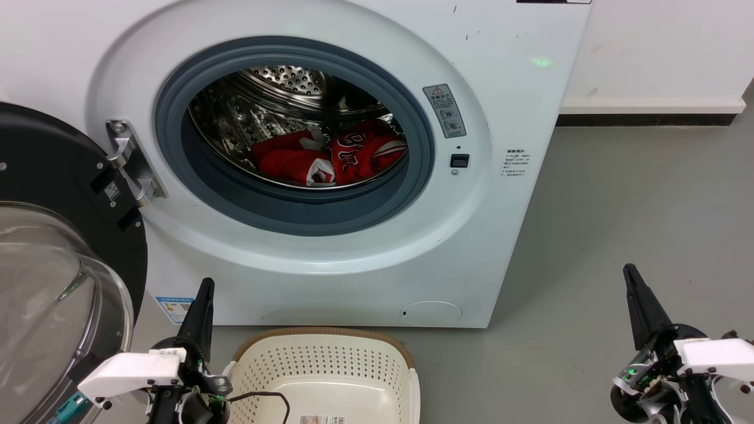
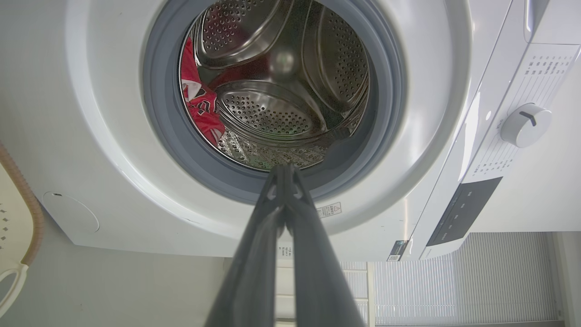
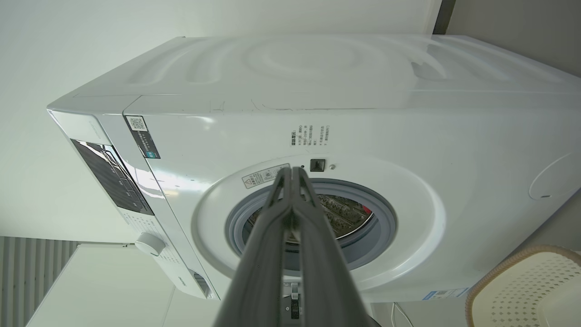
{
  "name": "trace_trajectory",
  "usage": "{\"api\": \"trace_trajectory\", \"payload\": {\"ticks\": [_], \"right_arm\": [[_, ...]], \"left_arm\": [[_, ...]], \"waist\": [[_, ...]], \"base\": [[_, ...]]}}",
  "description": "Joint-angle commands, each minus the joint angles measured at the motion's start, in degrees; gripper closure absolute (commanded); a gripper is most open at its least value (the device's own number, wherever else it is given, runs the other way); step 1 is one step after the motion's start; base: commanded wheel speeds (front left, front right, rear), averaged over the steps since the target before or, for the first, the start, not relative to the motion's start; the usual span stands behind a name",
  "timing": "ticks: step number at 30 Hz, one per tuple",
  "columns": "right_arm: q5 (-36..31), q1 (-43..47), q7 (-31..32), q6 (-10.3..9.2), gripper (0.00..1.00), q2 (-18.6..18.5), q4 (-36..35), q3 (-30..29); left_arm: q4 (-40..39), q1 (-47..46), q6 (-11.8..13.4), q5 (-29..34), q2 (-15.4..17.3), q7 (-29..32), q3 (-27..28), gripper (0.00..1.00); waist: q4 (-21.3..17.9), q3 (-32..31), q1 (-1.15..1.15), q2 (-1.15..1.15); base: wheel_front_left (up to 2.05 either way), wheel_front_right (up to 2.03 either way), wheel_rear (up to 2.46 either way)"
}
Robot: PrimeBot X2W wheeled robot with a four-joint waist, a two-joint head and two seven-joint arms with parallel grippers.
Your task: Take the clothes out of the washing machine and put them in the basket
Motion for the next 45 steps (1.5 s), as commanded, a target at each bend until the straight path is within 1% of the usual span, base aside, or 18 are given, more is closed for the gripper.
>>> {"api": "trace_trajectory", "payload": {"ticks": [1, 11, 12, 15, 18, 21, 26, 34, 38, 45], "right_arm": [[-0.25, -0.70, 0.02, -0.02, 1.00, 0.19, 0.06, 0.02], [-0.25, -0.70, 0.01, -0.02, 1.00, 0.19, 0.06, 0.02], [-0.01, 0.01, -0.03, 0.00, 0.00, 0.00, 0.01, 0.01], [-0.04, 0.95, -0.17, -0.01, 0.00, 0.02, 1.19, 0.16], [-0.48, 1.24, -1.08, -0.01, 0.00, 0.03, 1.01, 0.39], [-2.18, 1.45, -1.97, -0.01, 0.00, 0.03, 0.91, 0.28], [-8.73, 1.75, -3.37, -0.01, 0.00, 0.04, -0.53, 0.10], [-19.40, 2.67, -5.46, -0.01, 0.00, 0.04, -4.16, 0.69], [-25.82, 3.15, -6.43, -0.01, 0.00, 0.05, -5.80, 1.64], [-34.22, 4.09, -8.03, -0.01, 0.00, 0.05, -7.39, 2.71]], "left_arm": [[-0.04, -0.35, -0.17, -0.12, -0.06, 0.10, 0.15, 1.00], [-0.04, -0.35, -0.16, -0.12, -0.06, 0.10, 0.15, 1.00], [0.01, 0.00, 0.00, 0.00, 0.00, -0.02, 0.00, 0.00], [1.08, 1.01, 0.01, 0.06, -0.10, -0.20, -0.30, 0.00], [0.29, 1.25, 0.01, 0.61, -0.09, -1.10, -0.46, 0.00], [-0.28, 1.49, 0.01, 2.70, -0.09, -1.98, -0.13, 0.00], [-1.99, 1.64, 0.57, 8.31, -0.08, -3.39, 0.17, 0.00], [-5.09, 2.35, 2.71, 18.51, -0.07, -5.48, -0.86, 0.00], [-6.21, 2.70, 3.70, 23.75, -0.06, -6.44, -1.69, 0.00], [-7.60, 3.24, 5.30, 32.83, -0.05, -8.04, -3.22, 0.00]], "waist": [[0.00, 0.00, 0.00, 0.00], [0.00, 0.00, 0.00, 0.00], [0.00, 0.00, 0.00, 0.00], [0.00, 0.01, 0.00, 0.00], [-0.01, 0.03, 0.00, 0.00], [-0.02, 0.07, 0.00, 0.00], [-0.05, 0.17, 0.00, 0.00], [-0.14, 0.33, 0.00, 0.00], [-0.15, 0.39, 0.00, 0.00], [-0.19, 0.56, 0.00, 0.00]], "base": [[0.00, 0.00, 0.00], [0.00, 0.00, 0.00], [0.00, 0.00, 0.00], [0.00, 0.00, 0.00], [0.00, 0.00, 0.00], [0.00, 0.00, 0.00], [0.00, 0.00, 0.00], [0.00, 0.00, 0.00], [0.00, 0.00, 0.00], [0.00, 0.00, 0.00]]}}
